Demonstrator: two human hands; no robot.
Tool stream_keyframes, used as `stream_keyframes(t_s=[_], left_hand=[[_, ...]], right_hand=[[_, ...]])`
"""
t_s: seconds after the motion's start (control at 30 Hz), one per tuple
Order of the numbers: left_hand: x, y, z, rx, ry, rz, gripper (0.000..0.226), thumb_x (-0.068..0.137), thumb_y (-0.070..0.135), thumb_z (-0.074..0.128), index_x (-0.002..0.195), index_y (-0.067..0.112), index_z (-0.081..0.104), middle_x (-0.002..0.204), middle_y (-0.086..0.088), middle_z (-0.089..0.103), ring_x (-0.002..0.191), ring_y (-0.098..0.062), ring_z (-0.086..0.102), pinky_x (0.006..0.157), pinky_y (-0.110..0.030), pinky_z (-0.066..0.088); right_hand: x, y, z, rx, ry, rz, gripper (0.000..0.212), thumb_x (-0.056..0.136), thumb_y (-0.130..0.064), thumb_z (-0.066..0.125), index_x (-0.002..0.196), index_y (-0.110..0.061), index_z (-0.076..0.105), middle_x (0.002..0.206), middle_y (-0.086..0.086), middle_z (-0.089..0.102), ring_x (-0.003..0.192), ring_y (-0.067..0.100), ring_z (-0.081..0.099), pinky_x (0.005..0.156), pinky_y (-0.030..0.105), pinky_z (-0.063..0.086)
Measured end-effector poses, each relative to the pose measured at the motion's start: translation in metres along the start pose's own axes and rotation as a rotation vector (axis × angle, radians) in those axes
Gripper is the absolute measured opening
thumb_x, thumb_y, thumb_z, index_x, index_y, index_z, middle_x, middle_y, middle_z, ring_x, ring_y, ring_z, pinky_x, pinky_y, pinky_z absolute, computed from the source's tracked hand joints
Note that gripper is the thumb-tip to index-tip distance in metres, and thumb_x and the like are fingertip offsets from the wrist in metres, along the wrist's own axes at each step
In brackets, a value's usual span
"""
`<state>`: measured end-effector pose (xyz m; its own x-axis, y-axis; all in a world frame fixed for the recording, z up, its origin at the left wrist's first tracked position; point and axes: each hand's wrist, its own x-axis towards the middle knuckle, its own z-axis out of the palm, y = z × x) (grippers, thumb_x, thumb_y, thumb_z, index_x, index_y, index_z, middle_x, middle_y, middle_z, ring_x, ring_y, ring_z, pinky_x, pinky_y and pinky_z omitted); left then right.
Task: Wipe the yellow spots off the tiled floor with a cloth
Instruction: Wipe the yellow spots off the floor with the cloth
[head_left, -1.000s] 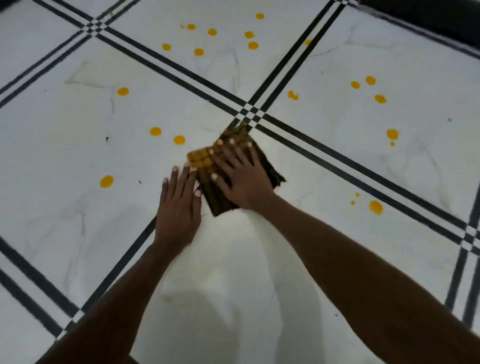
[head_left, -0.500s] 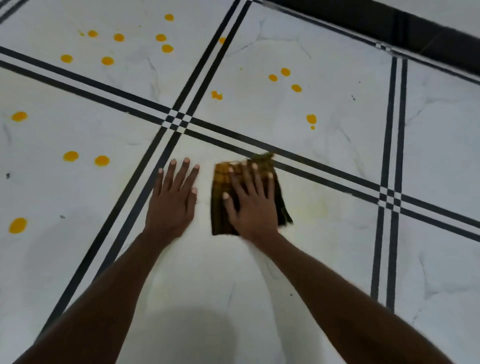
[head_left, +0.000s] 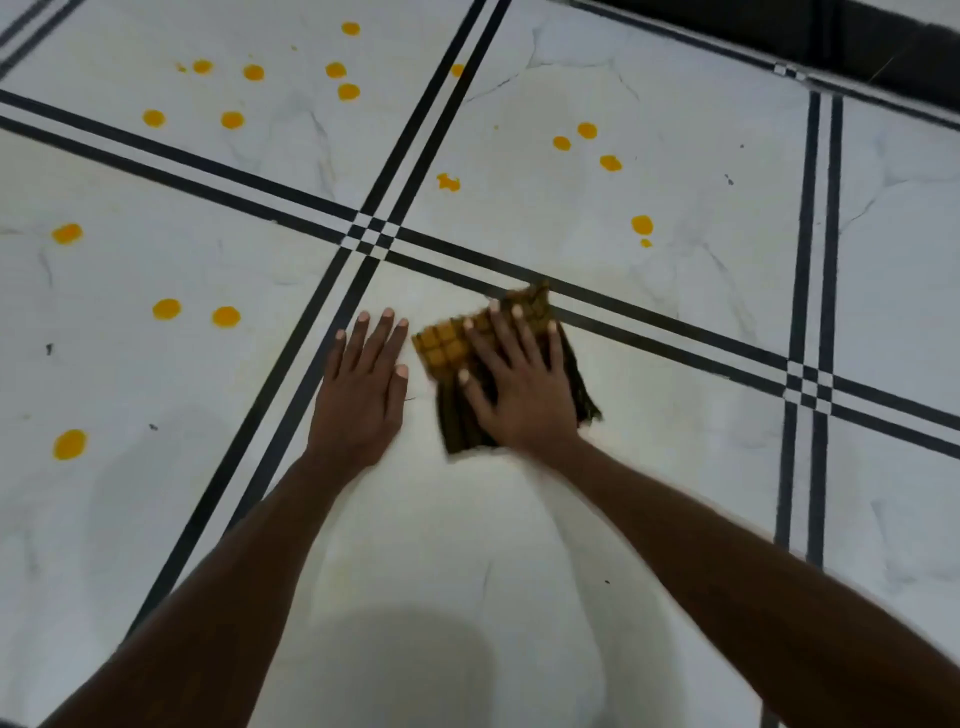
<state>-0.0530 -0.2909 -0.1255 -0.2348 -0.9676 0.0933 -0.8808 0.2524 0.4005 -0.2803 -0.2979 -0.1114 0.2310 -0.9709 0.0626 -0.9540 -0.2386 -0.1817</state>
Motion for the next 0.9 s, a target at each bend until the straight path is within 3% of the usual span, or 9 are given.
stream_keyframes(t_s=[0.1, 0.17, 0.3, 0.37, 0.43, 0.5, 0.6, 0.73, 0.9], left_hand=[[0.001, -0.005, -0.008, -0.126, 0.045, -0.067, 0.057, 0.110, 0.028, 0.027, 0.166, 0.017, 0.018, 0.175, -0.003, 0.012, 0.163, -0.019, 0.000, 0.133, -0.043, 0.005], [0.002, -0.018, -0.018, -0.116, 0.074, -0.105, 0.058, 0.110, 0.028, 0.027, 0.166, 0.016, 0.018, 0.175, -0.003, 0.012, 0.163, -0.020, 0.000, 0.132, -0.042, 0.004], [0.003, -0.035, -0.020, -0.046, 0.021, -0.103, 0.058, 0.109, 0.032, 0.024, 0.164, 0.014, 0.023, 0.174, -0.005, 0.017, 0.163, -0.025, 0.005, 0.132, -0.050, 0.010], [-0.002, -0.034, -0.015, 0.023, 0.031, -0.086, 0.058, 0.109, 0.032, 0.025, 0.164, 0.015, 0.026, 0.174, -0.007, 0.019, 0.162, -0.029, 0.008, 0.131, -0.052, 0.012], [-0.007, -0.031, -0.011, 0.087, 0.048, -0.065, 0.057, 0.109, 0.031, 0.026, 0.164, 0.016, 0.026, 0.173, -0.007, 0.019, 0.162, -0.029, 0.010, 0.131, -0.050, 0.011], [-0.008, -0.030, -0.011, 0.096, 0.059, -0.070, 0.058, 0.109, 0.031, 0.026, 0.165, 0.016, 0.024, 0.174, -0.006, 0.019, 0.162, -0.028, 0.011, 0.132, -0.047, 0.009], [-0.006, -0.027, -0.012, 0.078, 0.063, -0.108, 0.059, 0.108, 0.030, 0.027, 0.165, 0.016, 0.020, 0.174, -0.004, 0.019, 0.162, -0.026, 0.011, 0.132, -0.045, 0.009], [-0.008, -0.028, -0.012, 0.049, 0.031, -0.089, 0.059, 0.108, 0.033, 0.024, 0.164, 0.014, 0.025, 0.173, -0.007, 0.021, 0.162, -0.028, 0.010, 0.132, -0.049, 0.010], [-0.001, -0.021, -0.019, -0.095, 0.021, -0.131, 0.057, 0.110, 0.035, 0.029, 0.159, 0.008, 0.035, 0.172, -0.010, 0.022, 0.162, -0.028, 0.005, 0.131, -0.051, 0.007]], right_hand=[[0.089, 0.034, 0.002, 0.012, 0.033, 0.303, 0.066, 0.103, -0.061, 0.026, 0.163, -0.034, 0.026, 0.174, 0.006, 0.019, 0.161, 0.032, 0.012, 0.126, 0.065, 0.006], [0.115, 0.020, 0.009, 0.034, 0.028, 0.366, 0.068, 0.103, -0.062, 0.023, 0.164, -0.033, 0.024, 0.174, 0.009, 0.015, 0.162, 0.035, 0.008, 0.126, 0.066, 0.000], [0.071, -0.040, 0.016, -0.029, -0.046, -0.209, 0.063, 0.106, -0.059, 0.025, 0.163, -0.033, 0.027, 0.173, 0.007, 0.020, 0.162, 0.033, 0.011, 0.127, 0.064, 0.002], [0.027, -0.029, 0.013, -0.030, -0.102, -0.363, 0.063, 0.107, -0.061, 0.026, 0.165, -0.036, 0.018, 0.175, 0.000, 0.015, 0.163, 0.025, 0.005, 0.129, 0.061, 0.002], [-0.006, 0.013, 0.003, -0.029, -0.087, -0.208, 0.065, 0.106, -0.063, 0.027, 0.165, -0.038, 0.017, 0.175, -0.004, 0.011, 0.163, 0.021, 0.003, 0.128, 0.059, 0.007], [-0.040, 0.056, -0.009, -0.040, -0.017, 0.166, 0.066, 0.106, -0.062, 0.028, 0.165, -0.036, 0.016, 0.176, -0.003, 0.009, 0.163, 0.023, 0.004, 0.127, 0.060, 0.010], [-0.094, 0.031, -0.010, -0.041, 0.029, 0.521, 0.068, 0.105, -0.058, 0.026, 0.166, -0.028, 0.018, 0.176, 0.005, 0.006, 0.163, 0.030, 0.004, 0.126, 0.065, 0.010], [-0.096, -0.060, 0.006, 0.056, -0.085, 0.151, 0.068, 0.105, -0.061, 0.027, 0.166, -0.032, 0.016, 0.176, 0.005, 0.005, 0.163, 0.031, -0.002, 0.128, 0.063, 0.001], [0.020, -0.032, 0.014, 0.103, -0.139, -0.116, 0.059, 0.108, -0.055, 0.023, 0.163, -0.033, 0.029, 0.174, 0.002, 0.018, 0.162, 0.027, 0.008, 0.127, 0.061, 0.009]])
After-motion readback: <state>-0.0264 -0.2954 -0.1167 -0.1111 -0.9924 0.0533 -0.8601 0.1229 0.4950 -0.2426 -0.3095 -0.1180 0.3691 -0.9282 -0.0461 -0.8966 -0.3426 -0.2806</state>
